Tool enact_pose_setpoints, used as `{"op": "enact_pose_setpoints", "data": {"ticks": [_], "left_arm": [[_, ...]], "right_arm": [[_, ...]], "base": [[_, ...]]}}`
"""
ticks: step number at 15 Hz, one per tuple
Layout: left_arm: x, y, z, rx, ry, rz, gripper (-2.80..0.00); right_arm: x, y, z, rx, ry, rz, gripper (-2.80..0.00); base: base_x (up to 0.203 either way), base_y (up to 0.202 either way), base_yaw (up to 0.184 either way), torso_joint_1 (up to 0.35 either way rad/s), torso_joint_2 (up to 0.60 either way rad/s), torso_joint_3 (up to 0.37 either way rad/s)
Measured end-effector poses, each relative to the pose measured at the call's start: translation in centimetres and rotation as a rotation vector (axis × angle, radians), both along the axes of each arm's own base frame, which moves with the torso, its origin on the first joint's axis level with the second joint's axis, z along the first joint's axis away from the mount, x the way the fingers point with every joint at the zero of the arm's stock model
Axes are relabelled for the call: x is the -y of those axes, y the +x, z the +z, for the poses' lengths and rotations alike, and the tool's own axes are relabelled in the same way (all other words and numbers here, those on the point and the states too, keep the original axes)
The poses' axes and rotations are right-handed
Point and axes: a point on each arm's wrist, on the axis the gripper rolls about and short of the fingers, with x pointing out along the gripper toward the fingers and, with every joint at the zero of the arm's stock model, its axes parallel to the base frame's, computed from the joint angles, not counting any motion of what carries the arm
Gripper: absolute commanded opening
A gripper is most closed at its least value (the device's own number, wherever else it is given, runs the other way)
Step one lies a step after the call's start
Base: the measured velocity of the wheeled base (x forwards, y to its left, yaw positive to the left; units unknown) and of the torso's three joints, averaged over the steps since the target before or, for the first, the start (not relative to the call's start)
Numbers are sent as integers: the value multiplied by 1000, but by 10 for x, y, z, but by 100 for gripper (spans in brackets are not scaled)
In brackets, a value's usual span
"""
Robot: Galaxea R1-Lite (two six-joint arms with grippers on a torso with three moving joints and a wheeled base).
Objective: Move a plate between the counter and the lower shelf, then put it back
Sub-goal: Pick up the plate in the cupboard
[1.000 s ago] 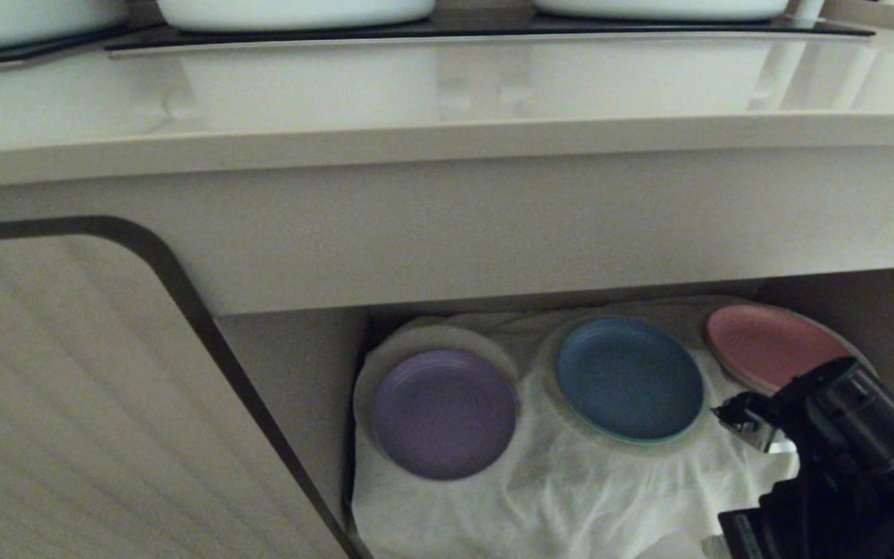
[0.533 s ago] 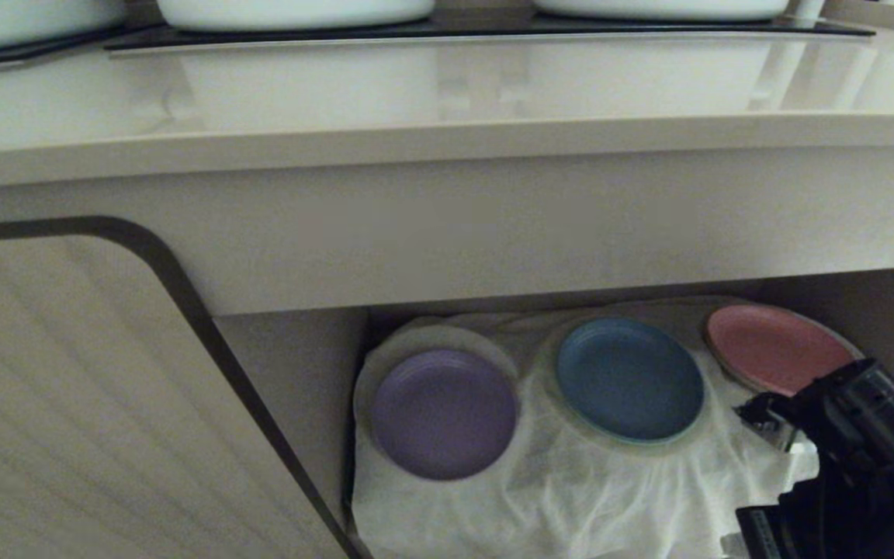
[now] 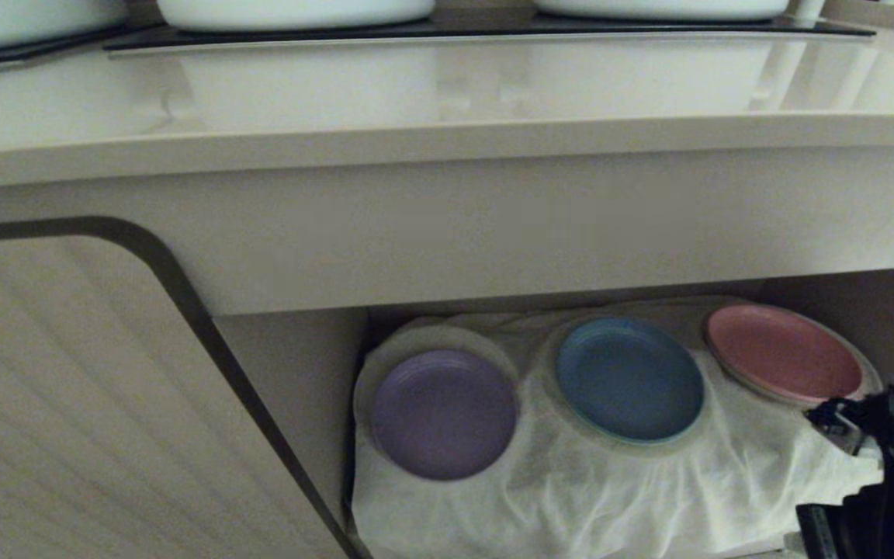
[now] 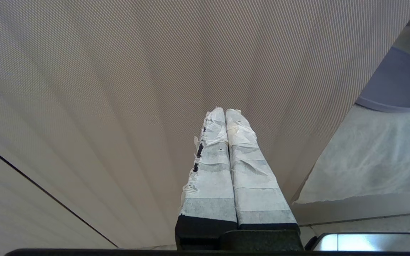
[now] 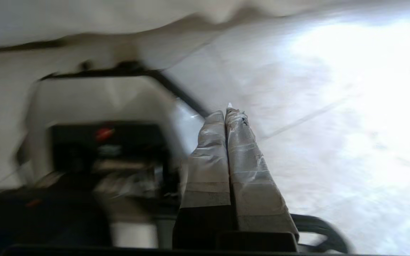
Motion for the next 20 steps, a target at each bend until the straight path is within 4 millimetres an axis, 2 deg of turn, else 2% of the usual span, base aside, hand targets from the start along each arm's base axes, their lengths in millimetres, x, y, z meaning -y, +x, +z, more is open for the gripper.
{"op": "enact_pose_setpoints", "data": {"ticks": [5, 7, 12, 20], "left_arm": [[0, 0, 0, 0, 0, 0, -280], [0, 0, 0, 0, -1, 0, -280], [0, 0, 0, 0, -1, 0, -280], [0, 0, 0, 0, 0, 0, -280]], "right_arm": [[38, -23, 8, 166, -55, -143, -280], [47, -35, 8, 265, -87, -164, -280], [46, -79, 0, 406, -117, -92, -280], [43, -112, -23, 521, -112, -56, -280]], "base": [[0, 0, 0, 0, 0, 0], [0, 0, 0, 0, 0, 0], [0, 0, 0, 0, 0, 0], [0, 0, 0, 0, 0, 0]]}}
